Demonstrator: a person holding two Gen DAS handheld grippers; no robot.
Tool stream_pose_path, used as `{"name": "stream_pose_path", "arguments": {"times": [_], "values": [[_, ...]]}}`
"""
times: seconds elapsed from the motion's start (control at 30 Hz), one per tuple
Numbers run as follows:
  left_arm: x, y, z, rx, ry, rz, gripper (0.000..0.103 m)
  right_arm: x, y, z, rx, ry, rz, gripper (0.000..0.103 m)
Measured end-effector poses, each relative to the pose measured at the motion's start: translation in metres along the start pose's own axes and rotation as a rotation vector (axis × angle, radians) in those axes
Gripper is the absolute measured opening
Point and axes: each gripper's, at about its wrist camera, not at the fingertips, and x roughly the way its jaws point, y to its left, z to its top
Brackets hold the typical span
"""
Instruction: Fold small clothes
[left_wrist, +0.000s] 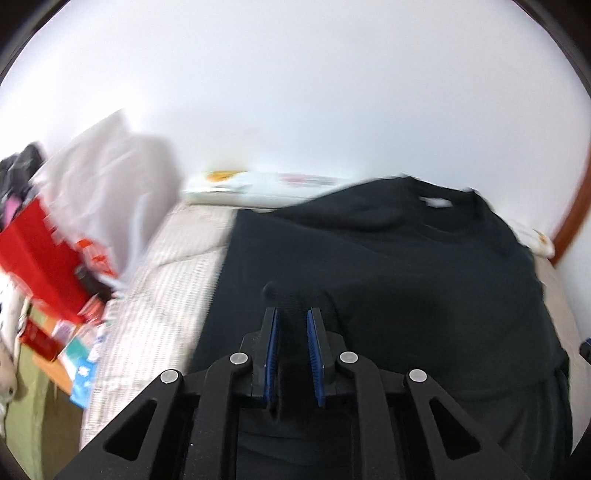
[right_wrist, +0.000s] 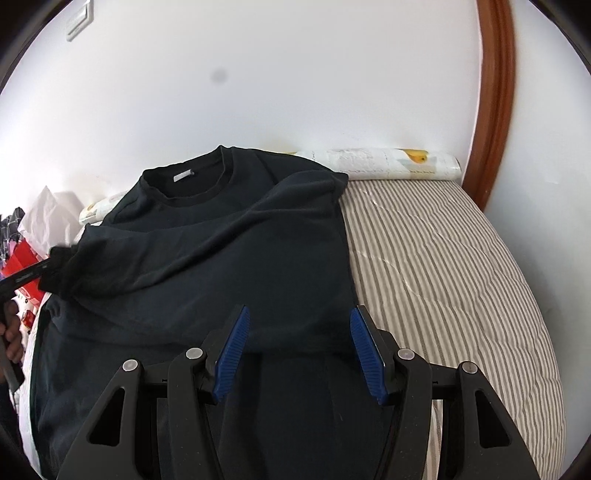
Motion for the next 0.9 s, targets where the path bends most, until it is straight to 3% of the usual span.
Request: {"name": "stream_pose_path", "arguments": {"times": [0.17,0.4,0.73,0.9], "values": [[0.015,0.044,-0.012,-0.083,0.067,-0.01,0.015,0.028,-0.001,0.006,-0.001,0.02,-0.041,0.056],[0.012,0.049,-0.029,-0.068,0.088,-0.016,0.016,0.074,-0.02,-0.004,0.052,0.153,-0.125,0.056],[-0.027,0.044,-0.063,-0.041,0.088,-0.044,0.024,-0.008,-0.037,-0.057,0.047,0.127,-0.093,0.066],[-0.053,0.05,-0.101,-0.036,0.104,-0.046,0.038,-0.034,-0.05,-0.106,0.094,0.165,-0.05,0.068]]}}
